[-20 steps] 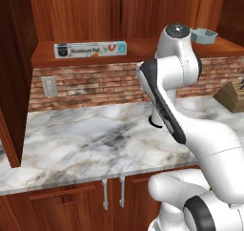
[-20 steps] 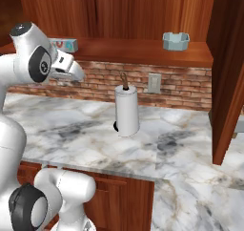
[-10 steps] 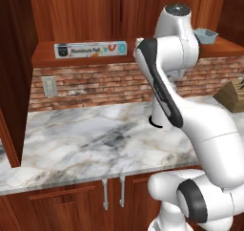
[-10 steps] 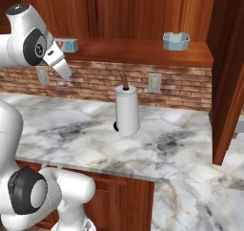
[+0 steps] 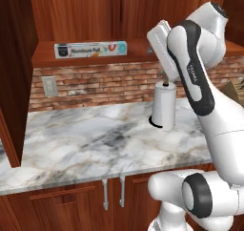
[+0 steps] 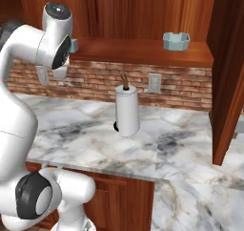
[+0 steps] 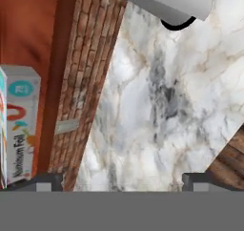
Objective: Retrieve the tupperware and aluminum foil from the cabinet and place them on the dining counter near the plate with lime and mushroom to prepare for storing leftovers.
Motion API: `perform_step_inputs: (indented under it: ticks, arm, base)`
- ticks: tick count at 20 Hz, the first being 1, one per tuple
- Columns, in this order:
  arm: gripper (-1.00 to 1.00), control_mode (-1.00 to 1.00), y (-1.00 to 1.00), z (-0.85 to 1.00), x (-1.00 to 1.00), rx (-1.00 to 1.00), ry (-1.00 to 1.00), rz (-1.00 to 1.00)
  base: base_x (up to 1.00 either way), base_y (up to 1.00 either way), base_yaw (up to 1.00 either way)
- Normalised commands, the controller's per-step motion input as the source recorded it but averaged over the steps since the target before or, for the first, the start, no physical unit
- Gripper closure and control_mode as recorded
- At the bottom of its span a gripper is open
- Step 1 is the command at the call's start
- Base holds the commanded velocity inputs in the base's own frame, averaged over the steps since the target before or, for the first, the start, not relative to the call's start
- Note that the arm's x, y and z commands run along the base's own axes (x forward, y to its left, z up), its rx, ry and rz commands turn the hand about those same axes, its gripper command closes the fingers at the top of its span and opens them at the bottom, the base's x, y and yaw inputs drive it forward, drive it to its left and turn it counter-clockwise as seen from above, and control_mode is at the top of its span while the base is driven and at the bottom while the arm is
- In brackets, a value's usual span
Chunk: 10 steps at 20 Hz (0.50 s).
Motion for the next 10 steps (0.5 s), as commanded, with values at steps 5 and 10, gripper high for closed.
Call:
perform_step_inputs:
  ticks: [5, 10]
  arm:
    - [-1.00, -1.00, 0.00, 0.01, 0.12, 0.52, -0.19, -0.09]
    - [-1.00, -1.00, 0.00, 0.20, 0.15, 0.41, 0.06, -0.14]
  base:
    - [0.00, 0.00, 0.00]
    - [0.00, 0.00, 0.00]
